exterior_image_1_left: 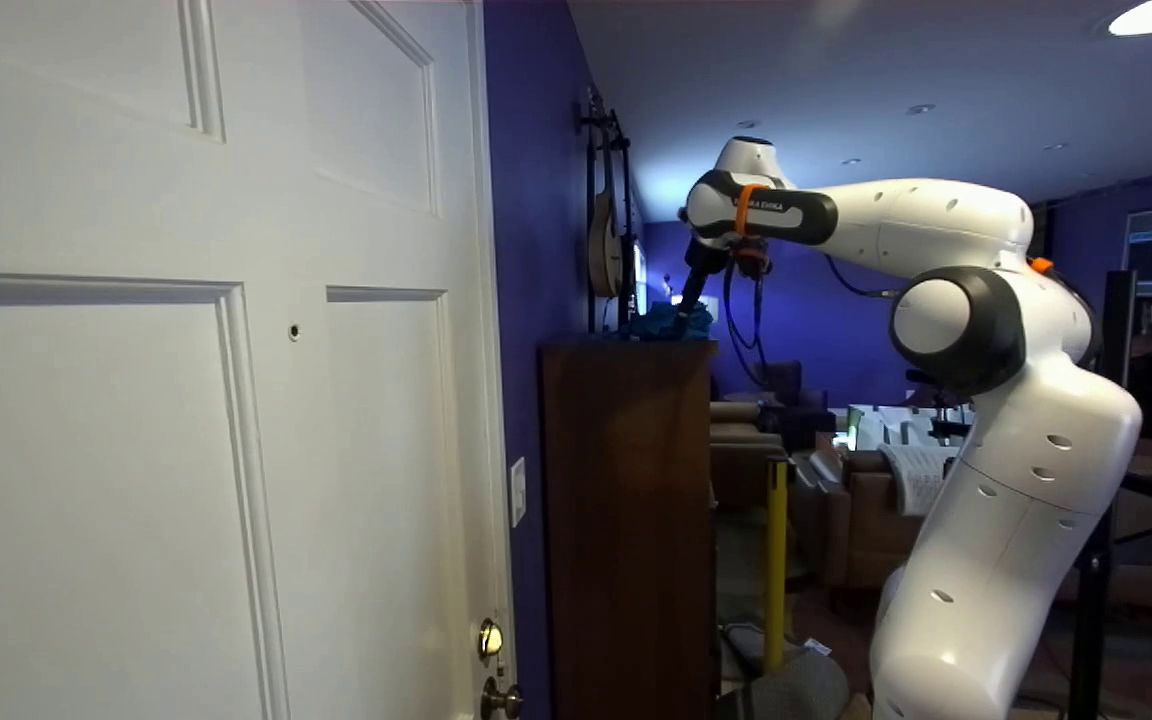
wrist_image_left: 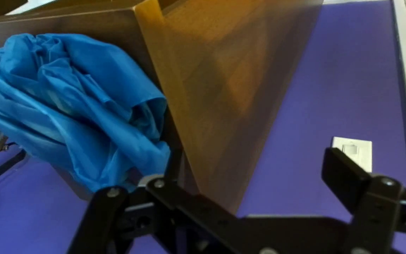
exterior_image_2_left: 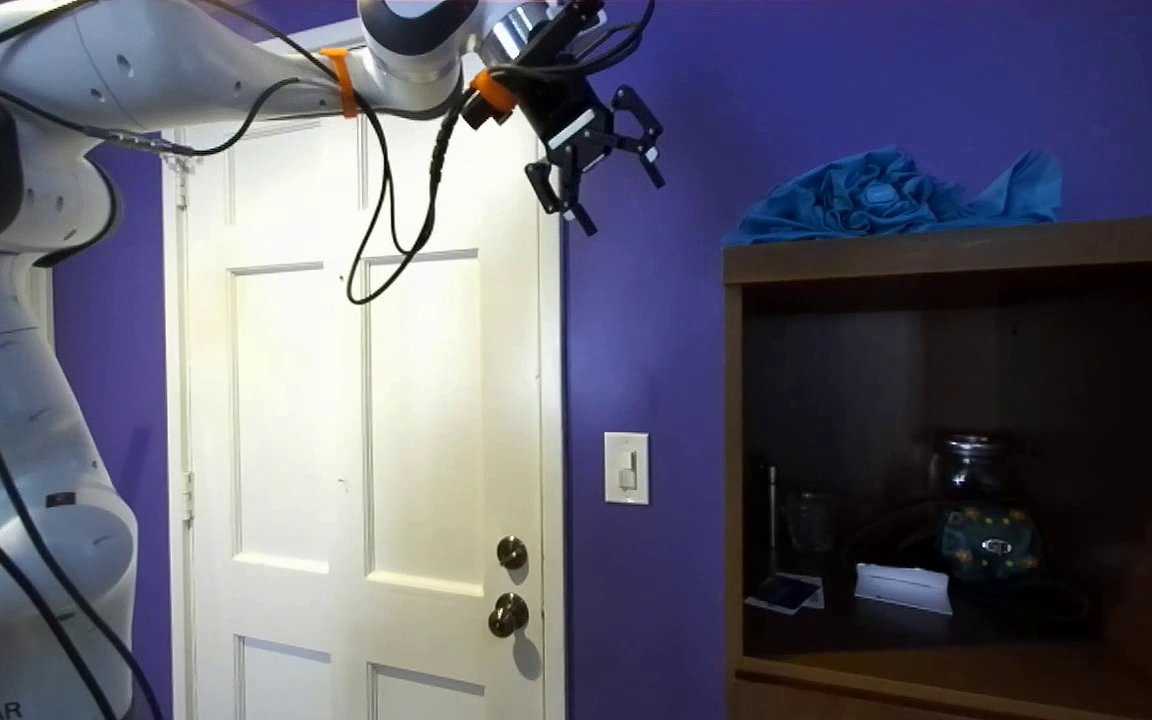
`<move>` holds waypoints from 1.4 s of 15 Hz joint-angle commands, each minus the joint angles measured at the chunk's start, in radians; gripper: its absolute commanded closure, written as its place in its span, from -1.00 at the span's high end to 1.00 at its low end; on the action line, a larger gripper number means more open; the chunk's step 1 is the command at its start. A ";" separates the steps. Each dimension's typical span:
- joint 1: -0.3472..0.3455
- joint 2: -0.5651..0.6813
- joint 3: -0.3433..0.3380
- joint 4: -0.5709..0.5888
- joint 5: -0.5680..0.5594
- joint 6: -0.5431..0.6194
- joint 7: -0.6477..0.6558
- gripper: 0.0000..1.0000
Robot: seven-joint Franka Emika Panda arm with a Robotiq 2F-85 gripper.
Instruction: Pick up the blue item and hand it on the middle of the door
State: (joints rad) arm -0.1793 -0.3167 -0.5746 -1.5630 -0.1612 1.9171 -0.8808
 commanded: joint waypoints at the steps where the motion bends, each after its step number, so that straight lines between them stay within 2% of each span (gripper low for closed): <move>1: -0.027 0.036 -0.007 0.041 0.073 -0.003 -0.033 1.00; 3: -0.028 0.075 -0.037 0.091 0.132 -0.004 -0.058 1.00; 7: -0.030 0.099 -0.039 0.117 0.147 -0.004 -0.060 1.00; 12: -0.079 0.225 -0.086 0.248 0.216 0.025 0.028 1.00; 15: -0.130 0.310 -0.107 0.315 0.256 0.083 0.047 1.00; 18: -0.194 0.400 -0.111 0.373 0.314 0.133 -0.028 1.00; 20: -0.253 0.451 -0.093 0.420 0.386 0.122 -0.081 1.00; 21: -0.244 0.483 -0.125 0.449 0.431 0.111 -0.114 1.00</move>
State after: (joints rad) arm -0.3723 0.0548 -0.6724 -1.2344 0.1518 2.0468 -0.9077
